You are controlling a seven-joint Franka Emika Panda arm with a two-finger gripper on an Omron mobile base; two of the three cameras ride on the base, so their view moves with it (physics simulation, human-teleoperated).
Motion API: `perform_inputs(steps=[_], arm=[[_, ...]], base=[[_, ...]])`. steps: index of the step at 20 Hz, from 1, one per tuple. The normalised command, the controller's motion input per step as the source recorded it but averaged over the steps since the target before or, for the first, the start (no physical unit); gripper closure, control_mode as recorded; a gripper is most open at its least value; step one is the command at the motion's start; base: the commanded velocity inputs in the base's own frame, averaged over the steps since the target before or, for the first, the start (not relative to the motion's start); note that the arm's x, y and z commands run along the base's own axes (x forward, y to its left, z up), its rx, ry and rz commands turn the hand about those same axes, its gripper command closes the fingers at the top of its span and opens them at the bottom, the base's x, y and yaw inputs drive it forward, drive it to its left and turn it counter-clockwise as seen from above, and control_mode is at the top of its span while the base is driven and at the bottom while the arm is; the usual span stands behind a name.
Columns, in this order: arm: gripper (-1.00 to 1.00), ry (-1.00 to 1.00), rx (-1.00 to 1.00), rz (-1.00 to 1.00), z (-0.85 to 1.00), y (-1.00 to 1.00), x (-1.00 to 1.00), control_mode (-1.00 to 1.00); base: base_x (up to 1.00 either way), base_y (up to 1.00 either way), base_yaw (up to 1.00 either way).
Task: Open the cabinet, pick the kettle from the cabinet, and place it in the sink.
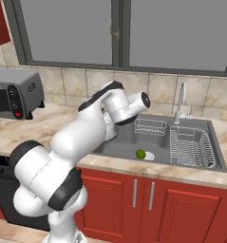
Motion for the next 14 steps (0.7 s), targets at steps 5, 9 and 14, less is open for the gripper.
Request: perform_inputs(steps=[5, 9, 14], arm=[[1.0, 0.0, 0.0, 0.07, -0.28, -0.06, 0.28, -1.0], [1.0, 0.0, 0.0, 0.08, -0.24, -0.13, 0.27, -1.0], [1.0, 0.0, 0.0, 0.09, -0.22, -0.12, 0.25, -1.0]], base=[[0.0, 0.0, 0.0], [0.0, 0.0, 0.0], [0.0, 0.0, 0.0]])
